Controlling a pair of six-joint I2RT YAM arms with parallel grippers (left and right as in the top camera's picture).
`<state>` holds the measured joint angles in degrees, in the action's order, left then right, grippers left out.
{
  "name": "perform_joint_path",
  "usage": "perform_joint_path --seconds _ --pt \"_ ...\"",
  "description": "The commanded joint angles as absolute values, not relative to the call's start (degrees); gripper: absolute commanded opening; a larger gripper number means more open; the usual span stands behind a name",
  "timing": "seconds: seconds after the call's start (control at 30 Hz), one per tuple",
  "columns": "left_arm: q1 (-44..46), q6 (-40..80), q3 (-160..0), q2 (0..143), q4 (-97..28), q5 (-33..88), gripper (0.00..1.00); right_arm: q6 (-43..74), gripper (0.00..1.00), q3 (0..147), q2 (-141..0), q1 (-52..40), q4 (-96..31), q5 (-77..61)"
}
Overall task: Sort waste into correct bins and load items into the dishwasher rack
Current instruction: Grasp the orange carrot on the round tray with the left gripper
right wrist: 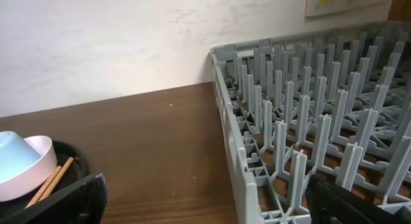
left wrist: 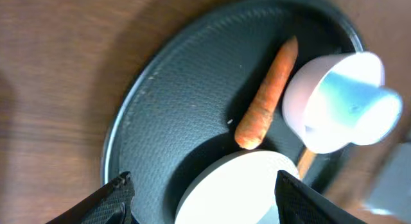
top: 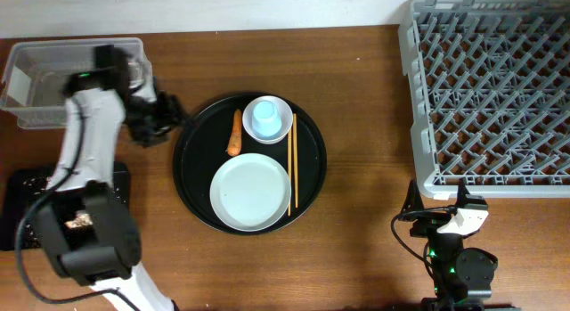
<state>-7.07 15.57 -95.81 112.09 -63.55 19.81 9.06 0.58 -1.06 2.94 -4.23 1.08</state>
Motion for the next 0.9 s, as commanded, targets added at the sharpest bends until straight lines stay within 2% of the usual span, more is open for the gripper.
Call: perform_joint_path --seconds 0.0,0.13,0.43,0.87 --pt "-0.1 14.5 -95.6 113.3 -61.0 11.8 0.7 9.5 0.98 0.4 -0.7 2.6 -4.7 2.0" --pt "4.9 15.4 -95.6 115.7 -57.3 8.7 0.56 9.5 0.98 0.4 -0.7 2.6 -4.7 2.0" --pt "11.5 15.4 -95.6 122.8 -54.0 3.7 0.56 9.5 0.98 0.4 -0.7 2.6 -4.7 2.0" --pt "12.0 15.3 -95.6 126.7 -51.1 3.1 0.55 9.5 0.98 0.4 -0.7 2.6 -4.7 2.0"
